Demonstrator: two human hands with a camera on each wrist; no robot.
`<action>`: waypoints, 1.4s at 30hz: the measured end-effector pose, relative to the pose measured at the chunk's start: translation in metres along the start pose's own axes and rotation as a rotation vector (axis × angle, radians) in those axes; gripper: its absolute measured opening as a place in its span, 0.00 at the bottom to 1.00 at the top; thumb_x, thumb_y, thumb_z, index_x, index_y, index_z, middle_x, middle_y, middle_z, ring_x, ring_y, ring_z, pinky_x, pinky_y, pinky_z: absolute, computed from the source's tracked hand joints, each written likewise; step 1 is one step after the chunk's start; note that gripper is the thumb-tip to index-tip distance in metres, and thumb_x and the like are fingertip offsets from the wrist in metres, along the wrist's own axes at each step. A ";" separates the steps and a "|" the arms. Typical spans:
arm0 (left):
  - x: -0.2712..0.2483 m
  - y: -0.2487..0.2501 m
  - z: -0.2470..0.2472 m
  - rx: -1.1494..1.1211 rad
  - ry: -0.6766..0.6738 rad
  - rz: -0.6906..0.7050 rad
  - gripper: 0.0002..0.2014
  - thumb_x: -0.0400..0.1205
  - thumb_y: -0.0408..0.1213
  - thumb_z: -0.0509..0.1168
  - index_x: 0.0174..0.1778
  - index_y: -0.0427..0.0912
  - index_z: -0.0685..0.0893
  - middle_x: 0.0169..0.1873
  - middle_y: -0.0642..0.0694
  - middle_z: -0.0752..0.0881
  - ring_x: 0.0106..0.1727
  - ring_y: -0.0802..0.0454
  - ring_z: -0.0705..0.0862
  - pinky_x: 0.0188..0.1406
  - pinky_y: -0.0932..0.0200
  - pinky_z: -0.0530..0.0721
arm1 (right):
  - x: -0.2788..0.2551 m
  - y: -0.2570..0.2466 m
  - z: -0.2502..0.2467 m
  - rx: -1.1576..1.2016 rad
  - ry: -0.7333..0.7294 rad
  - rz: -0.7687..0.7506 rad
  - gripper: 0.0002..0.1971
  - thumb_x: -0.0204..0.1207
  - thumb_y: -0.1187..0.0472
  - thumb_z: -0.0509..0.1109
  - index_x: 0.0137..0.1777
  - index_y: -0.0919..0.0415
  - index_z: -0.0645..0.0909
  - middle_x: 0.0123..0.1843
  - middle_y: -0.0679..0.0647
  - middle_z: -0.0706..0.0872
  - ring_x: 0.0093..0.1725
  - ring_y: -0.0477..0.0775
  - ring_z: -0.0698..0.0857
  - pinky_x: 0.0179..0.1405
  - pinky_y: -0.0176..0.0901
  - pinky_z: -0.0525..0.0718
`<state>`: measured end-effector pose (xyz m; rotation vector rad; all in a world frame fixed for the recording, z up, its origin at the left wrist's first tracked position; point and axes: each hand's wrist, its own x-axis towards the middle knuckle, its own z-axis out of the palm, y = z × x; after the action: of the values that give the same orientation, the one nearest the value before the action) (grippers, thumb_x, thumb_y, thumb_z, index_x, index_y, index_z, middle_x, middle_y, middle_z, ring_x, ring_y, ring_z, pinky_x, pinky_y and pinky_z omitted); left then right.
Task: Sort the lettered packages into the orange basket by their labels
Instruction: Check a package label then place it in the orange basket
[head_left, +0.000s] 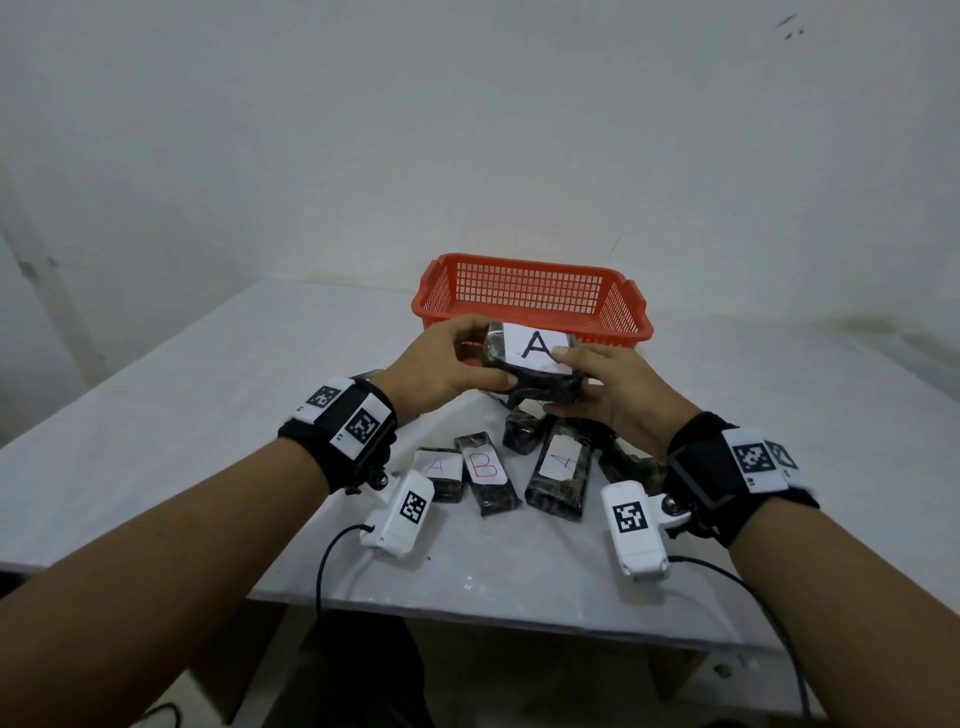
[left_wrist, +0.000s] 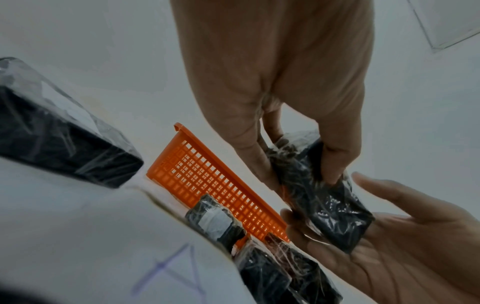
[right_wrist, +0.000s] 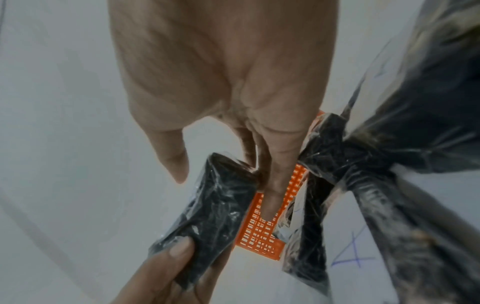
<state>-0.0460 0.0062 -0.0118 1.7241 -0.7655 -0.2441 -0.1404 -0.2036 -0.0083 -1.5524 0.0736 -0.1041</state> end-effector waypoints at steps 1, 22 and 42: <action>0.000 0.000 0.000 0.006 -0.007 0.007 0.31 0.74 0.26 0.81 0.73 0.44 0.82 0.65 0.47 0.89 0.65 0.51 0.89 0.66 0.56 0.87 | 0.000 -0.001 0.001 0.017 0.014 0.018 0.11 0.84 0.62 0.74 0.62 0.66 0.87 0.64 0.63 0.91 0.55 0.59 0.94 0.57 0.56 0.93; 0.000 0.001 0.015 -0.196 0.074 -0.051 0.09 0.86 0.30 0.70 0.60 0.36 0.89 0.53 0.40 0.94 0.52 0.45 0.94 0.54 0.51 0.92 | 0.003 0.002 0.008 -0.017 0.138 -0.080 0.15 0.82 0.61 0.76 0.63 0.71 0.88 0.61 0.66 0.93 0.61 0.67 0.92 0.58 0.56 0.93; -0.002 0.000 0.019 -0.251 0.067 -0.081 0.14 0.85 0.30 0.71 0.66 0.31 0.86 0.57 0.37 0.93 0.53 0.45 0.94 0.50 0.52 0.93 | -0.001 0.004 0.006 -0.030 0.115 -0.080 0.12 0.85 0.60 0.73 0.61 0.68 0.89 0.60 0.65 0.93 0.60 0.65 0.93 0.58 0.57 0.92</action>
<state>-0.0575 -0.0071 -0.0184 1.5187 -0.5906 -0.3225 -0.1405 -0.1977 -0.0125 -1.5787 0.1043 -0.2565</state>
